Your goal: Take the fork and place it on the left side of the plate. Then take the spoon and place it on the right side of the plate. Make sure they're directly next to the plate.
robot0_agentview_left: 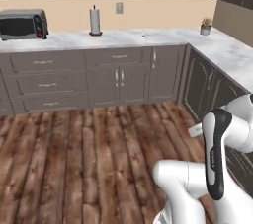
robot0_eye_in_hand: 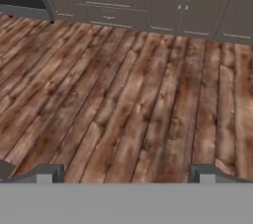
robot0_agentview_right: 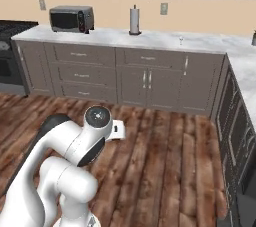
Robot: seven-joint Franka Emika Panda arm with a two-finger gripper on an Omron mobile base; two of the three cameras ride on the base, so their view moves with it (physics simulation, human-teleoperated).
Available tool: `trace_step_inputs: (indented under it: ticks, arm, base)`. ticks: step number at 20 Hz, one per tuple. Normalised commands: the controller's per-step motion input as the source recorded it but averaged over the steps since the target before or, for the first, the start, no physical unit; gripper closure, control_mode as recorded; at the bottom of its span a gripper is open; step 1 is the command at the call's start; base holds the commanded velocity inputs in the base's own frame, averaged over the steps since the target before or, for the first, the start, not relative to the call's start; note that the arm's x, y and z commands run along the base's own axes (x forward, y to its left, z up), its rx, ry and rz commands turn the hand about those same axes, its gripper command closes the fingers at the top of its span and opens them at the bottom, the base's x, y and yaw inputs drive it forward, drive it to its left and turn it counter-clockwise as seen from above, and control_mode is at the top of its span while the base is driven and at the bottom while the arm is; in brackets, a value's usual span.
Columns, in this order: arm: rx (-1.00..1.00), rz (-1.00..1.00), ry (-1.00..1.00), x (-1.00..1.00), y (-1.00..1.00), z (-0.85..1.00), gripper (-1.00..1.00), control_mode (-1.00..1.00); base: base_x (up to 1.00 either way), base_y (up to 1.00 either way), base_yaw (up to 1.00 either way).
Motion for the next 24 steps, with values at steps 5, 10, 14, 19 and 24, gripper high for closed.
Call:
trace_step_inputs:
  ticks: [5, 10, 14, 19, 24]
  arm:
    - [0.00, 0.00, 0.00, 0.00, 0.00, 0.00, -1.00, 1.00]
    - [0.00, 0.00, 0.00, 0.00, 0.00, 0.00, -1.00, 1.00]
    - [0.00, 0.00, 0.00, 0.00, 0.00, 0.00, -1.00, 1.00]
    - [0.00, 0.00, 0.00, 0.00, 0.00, 0.00, -1.00, 1.00]
    - [0.00, 0.00, 0.00, 0.00, 0.00, 0.00, -1.00, 1.00]
  base:
    - [1.00, -0.44, 0.00]
    - [1.00, -0.48, 0.00]
    - [1.00, -0.42, 0.00]
    - [1.00, -0.32, 0.00]
    - [1.00, -0.29, -0.01]
